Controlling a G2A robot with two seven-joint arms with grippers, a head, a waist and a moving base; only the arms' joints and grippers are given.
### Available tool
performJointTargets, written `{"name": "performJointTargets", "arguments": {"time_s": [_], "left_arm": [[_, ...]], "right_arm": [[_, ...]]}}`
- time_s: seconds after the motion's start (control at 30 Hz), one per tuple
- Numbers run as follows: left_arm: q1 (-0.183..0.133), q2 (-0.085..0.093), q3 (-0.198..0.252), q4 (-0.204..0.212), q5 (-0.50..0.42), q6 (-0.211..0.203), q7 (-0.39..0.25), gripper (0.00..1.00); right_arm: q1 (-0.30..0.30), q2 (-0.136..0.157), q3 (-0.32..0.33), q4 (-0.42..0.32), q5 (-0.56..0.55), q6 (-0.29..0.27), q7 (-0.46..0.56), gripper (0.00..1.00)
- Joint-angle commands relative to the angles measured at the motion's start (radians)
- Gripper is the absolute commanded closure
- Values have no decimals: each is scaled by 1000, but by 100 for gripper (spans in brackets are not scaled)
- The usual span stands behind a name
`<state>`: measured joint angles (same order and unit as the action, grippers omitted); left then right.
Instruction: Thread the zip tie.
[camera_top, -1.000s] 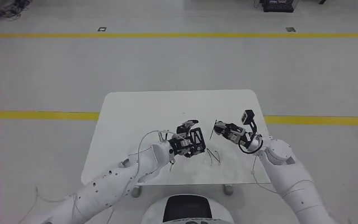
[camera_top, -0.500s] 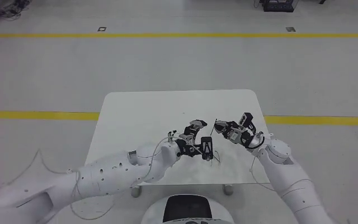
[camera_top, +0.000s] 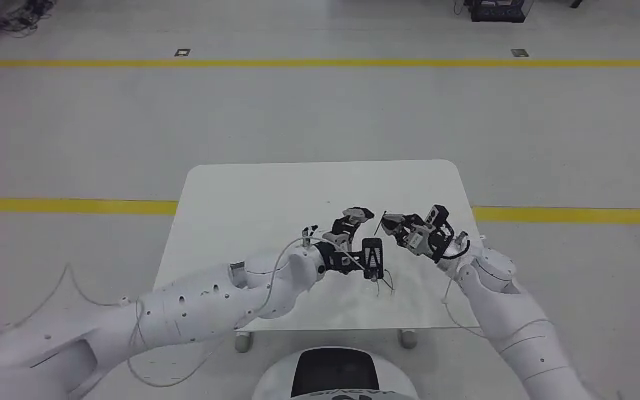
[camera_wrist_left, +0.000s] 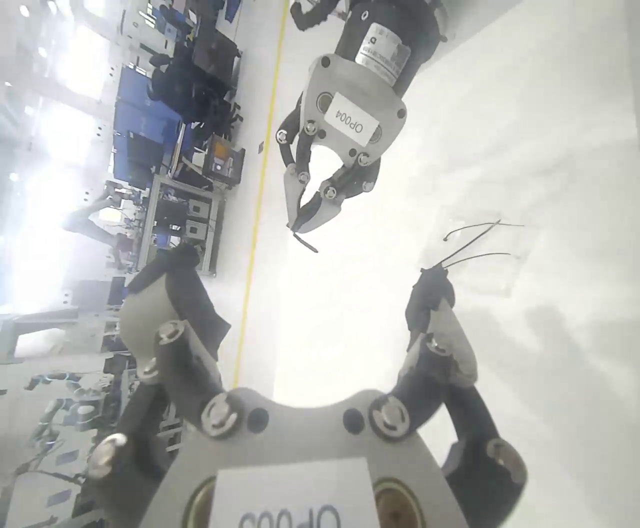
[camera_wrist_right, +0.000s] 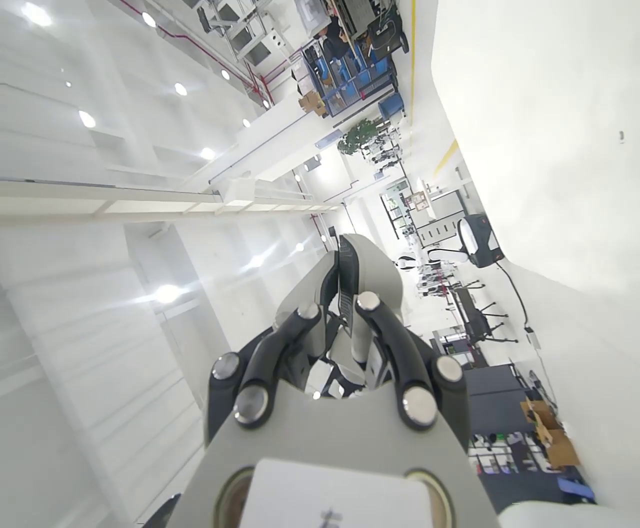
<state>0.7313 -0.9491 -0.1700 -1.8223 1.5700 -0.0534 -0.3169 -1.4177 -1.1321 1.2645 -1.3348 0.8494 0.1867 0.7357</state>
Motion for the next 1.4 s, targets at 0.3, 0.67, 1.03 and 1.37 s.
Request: {"name": "performJointTargets", "arguments": {"time_s": [0.3, 0.67, 1.03, 1.37], "left_arm": [[-18, -6, 0, -8, 0, -3, -16, 0], [-24, -23, 0, 6, 0, -17, 8, 0], [-29, -24, 0, 19, 0, -34, -12, 24], [-29, -27, 0, 27, 0, -44, -11, 65]], "right_arm": [[4, -1, 1, -3, 32, 55, -1, 100], [-11, -6, -25, -57, 14, 66, -29, 100], [-35, -4, -19, -103, -17, 40, -43, 100], [-56, 1, -8, -145, -71, 45, -88, 100]]}}
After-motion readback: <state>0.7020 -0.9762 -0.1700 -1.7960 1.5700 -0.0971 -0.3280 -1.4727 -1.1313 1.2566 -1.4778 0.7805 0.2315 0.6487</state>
